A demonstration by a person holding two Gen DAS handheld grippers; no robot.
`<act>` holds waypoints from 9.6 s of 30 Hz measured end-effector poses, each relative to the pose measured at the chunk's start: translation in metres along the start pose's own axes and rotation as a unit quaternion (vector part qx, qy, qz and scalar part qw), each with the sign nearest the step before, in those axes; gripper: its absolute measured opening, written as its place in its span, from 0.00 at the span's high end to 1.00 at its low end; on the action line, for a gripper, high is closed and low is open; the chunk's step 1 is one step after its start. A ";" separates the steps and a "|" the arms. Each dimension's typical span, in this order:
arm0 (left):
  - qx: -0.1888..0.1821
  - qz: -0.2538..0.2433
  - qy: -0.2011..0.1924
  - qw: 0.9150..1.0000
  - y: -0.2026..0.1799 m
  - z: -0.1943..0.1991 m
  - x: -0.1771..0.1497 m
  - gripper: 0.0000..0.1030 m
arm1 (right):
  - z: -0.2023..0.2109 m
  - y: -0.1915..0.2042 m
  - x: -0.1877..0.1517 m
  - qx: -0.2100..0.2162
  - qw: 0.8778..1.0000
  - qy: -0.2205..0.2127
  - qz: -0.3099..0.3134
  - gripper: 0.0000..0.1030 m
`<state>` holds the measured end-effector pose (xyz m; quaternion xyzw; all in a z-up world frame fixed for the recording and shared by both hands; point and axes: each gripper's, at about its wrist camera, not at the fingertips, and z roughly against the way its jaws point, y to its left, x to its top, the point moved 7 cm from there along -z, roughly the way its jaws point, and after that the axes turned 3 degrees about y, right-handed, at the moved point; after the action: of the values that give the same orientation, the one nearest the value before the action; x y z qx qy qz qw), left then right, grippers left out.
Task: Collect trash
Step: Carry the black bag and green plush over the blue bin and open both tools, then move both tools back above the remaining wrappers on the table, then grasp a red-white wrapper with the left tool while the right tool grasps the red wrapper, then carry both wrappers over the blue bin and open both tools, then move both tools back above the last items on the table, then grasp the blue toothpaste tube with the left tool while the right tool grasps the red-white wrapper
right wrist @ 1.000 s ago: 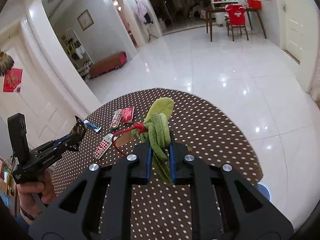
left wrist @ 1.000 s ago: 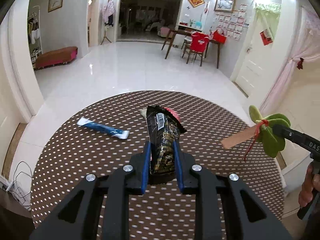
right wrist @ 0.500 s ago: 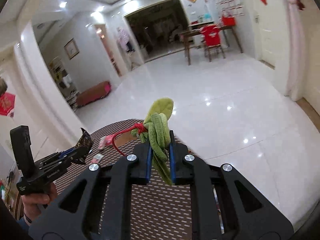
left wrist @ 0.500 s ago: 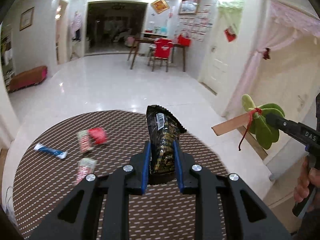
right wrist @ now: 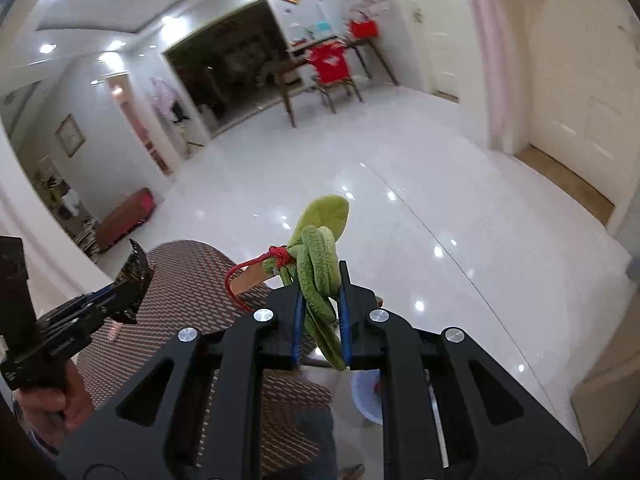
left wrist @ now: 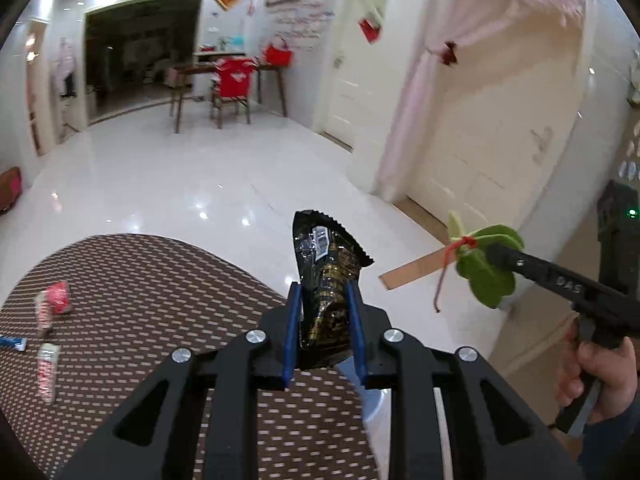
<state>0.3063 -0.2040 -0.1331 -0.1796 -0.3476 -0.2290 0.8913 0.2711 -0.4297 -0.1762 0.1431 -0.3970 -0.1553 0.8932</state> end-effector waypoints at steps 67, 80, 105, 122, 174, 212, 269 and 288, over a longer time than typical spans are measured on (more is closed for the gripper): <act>-0.003 -0.014 0.053 0.998 -0.009 -0.041 0.004 0.13 | -0.051 -0.015 -0.032 -0.046 0.994 0.070 -0.070 0.06; 0.057 0.050 0.006 0.997 0.089 0.024 -0.010 0.13 | -0.045 0.109 0.001 -0.027 0.998 0.033 0.052 0.06; 0.186 0.171 0.043 0.967 0.303 0.043 -0.104 0.13 | -0.141 0.301 -0.054 0.031 0.974 0.116 0.193 0.06; 0.166 0.133 0.067 0.975 0.317 0.025 -0.106 0.88 | -0.213 0.363 -0.072 0.063 0.960 0.146 0.231 0.06; 0.092 0.057 -0.063 0.992 0.107 0.108 -0.017 0.89 | 0.003 0.165 0.045 0.124 0.986 -0.014 0.110 0.74; -0.046 -0.045 0.162 0.985 -0.057 -0.149 -0.026 0.26 | -0.063 -0.089 -0.044 -0.016 0.987 0.105 -0.120 0.32; 0.160 0.101 -0.041 0.981 0.283 0.098 -0.040 0.09 | -0.139 0.254 -0.034 0.048 0.982 0.134 0.124 0.06; 0.209 -0.122 0.088 0.966 0.430 0.076 -0.087 0.09 | -0.238 0.440 -0.104 0.090 0.944 0.187 0.258 0.06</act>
<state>0.4382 0.2144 -0.2107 0.0753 -0.3268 -0.2734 0.9015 0.4561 0.0427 -0.2317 0.1423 -0.2582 0.1462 0.9443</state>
